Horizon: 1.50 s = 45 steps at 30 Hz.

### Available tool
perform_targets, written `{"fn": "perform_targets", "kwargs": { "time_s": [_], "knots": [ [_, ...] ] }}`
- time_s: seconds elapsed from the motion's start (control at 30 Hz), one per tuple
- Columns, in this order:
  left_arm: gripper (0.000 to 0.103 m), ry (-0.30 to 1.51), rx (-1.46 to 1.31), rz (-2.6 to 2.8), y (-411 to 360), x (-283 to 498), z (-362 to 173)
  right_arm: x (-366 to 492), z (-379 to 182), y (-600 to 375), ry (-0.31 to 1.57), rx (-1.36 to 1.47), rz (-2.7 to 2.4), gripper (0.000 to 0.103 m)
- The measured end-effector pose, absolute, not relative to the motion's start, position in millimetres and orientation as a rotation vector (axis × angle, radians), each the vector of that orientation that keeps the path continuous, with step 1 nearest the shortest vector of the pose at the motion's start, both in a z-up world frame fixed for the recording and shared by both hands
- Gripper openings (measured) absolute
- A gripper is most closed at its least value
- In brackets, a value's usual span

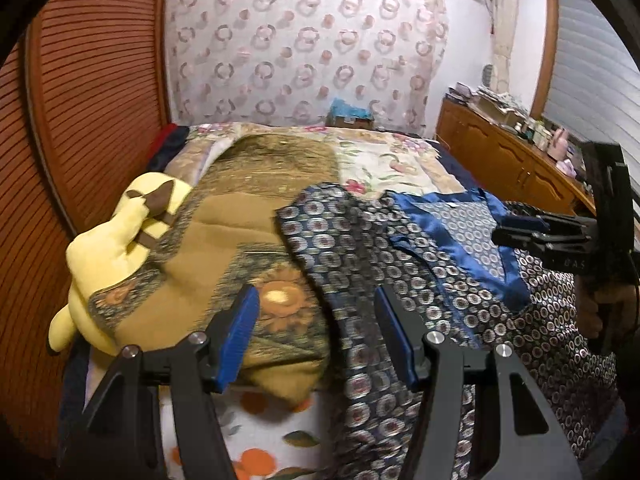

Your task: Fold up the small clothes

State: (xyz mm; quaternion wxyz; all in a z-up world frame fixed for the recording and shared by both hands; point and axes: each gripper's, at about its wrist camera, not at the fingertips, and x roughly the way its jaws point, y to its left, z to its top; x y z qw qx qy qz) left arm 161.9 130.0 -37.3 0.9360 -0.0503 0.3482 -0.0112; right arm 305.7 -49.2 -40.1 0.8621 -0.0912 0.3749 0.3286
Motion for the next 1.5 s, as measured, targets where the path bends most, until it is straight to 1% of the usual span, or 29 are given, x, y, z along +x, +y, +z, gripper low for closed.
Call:
{"fn": "perform_targets", "kwargs": {
  "time_s": [0.13,0.4,0.6,0.67,0.77,0.83,0.87,0.93,1.0,1.03,1.1,1.13,1.17,1.27,1.37,1.43,1.5],
  "knots": [
    [0.059,0.728,-0.088,-0.074,104,176,-43,295,-52,-83,0.810,-0.218,0.619,0.048],
    [0.059,0.792,-0.018,-0.142,41,207,-76,289,-80,-145,0.866,-0.228,0.456,0.048],
    [0.059,0.847,0.008,-0.168,18,221,-92,288,-94,-159,0.896,-0.226,0.422,0.048],
    [0.059,0.865,0.010,-0.170,16,223,-96,286,-99,-163,0.896,-0.225,0.421,0.050],
    [0.059,0.886,0.002,-0.172,16,227,-102,281,-101,-163,0.878,-0.243,0.425,0.058],
    [0.059,0.883,0.012,-0.165,15,227,-105,280,-101,-158,0.878,-0.247,0.432,0.068],
    [0.059,0.883,0.022,-0.162,14,227,-106,280,-102,-157,0.880,-0.251,0.432,0.071],
    [0.059,0.877,0.041,-0.156,12,227,-106,281,-102,-155,0.887,-0.254,0.427,0.082],
    [0.060,0.875,0.044,-0.158,11,226,-106,282,-104,-154,0.896,-0.249,0.416,0.087],
    [0.062,0.876,0.044,-0.161,11,226,-106,282,-104,-155,0.898,-0.247,0.409,0.090],
    [0.066,0.879,0.046,-0.168,10,228,-106,283,-105,-156,0.903,-0.240,0.397,0.093],
    [0.071,0.880,0.049,-0.172,9,229,-106,283,-105,-157,0.904,-0.239,0.390,0.094],
    [0.081,0.885,0.054,-0.179,7,229,-107,283,-105,-157,0.906,-0.238,0.387,0.094],
    [0.091,0.901,0.068,-0.194,4,230,-109,281,-105,-159,0.908,-0.235,0.379,0.096],
    [0.093,0.904,0.069,-0.197,5,231,-108,277,-104,-162,0.910,-0.243,0.377,0.096],
    [0.093,0.904,0.069,-0.196,4,231,-108,273,-101,-170,0.901,-0.261,0.348,0.092],
    [0.093,0.904,0.070,-0.195,4,231,-108,269,-98,-187,0.897,-0.233,0.334,0.092]
  ]
}}
